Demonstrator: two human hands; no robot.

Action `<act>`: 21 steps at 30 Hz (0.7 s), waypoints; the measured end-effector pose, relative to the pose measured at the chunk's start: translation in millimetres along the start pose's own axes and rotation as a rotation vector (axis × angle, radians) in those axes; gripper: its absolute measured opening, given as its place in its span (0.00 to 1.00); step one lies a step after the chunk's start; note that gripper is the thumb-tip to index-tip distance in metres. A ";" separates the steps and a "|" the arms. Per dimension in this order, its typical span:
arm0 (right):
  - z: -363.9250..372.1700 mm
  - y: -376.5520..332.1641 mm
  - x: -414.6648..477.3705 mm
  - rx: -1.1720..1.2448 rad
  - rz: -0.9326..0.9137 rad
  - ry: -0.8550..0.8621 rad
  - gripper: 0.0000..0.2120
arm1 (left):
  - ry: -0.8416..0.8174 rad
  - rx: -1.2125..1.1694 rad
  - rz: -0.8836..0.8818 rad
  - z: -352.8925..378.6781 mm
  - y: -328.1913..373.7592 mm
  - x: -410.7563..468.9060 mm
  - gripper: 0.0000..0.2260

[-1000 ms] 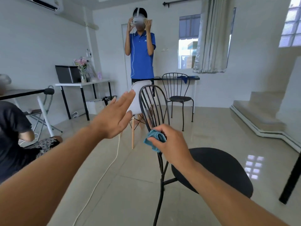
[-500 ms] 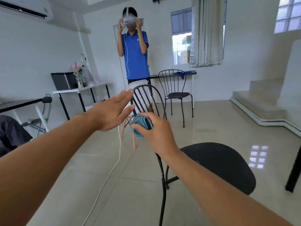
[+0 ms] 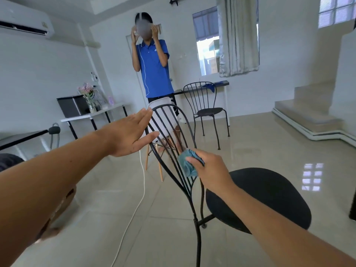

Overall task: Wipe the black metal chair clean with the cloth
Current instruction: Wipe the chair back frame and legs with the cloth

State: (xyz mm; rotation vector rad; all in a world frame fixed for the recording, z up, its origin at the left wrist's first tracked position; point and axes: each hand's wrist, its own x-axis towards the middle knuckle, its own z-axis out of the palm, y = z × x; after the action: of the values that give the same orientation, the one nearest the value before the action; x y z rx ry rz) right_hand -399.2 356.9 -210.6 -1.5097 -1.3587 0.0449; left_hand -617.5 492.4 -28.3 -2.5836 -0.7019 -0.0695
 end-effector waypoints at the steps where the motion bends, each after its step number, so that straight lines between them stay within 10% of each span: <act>1: -2.1 -6.6 17.2 0.023 -0.041 0.046 0.20 | -0.011 0.012 -0.001 -1.9 -0.3 1.5 0.40; 21: 69.2 4.7 46.4 -0.053 -0.108 0.068 0.17 | -0.145 0.033 -0.086 -19.3 8.5 13.1 0.43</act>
State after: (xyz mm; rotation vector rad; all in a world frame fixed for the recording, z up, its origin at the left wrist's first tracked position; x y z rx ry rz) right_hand -422.7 436.6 -217.8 -1.4665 -1.3939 -0.1103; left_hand -600.6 483.5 -12.4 -2.5450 -0.8601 0.1028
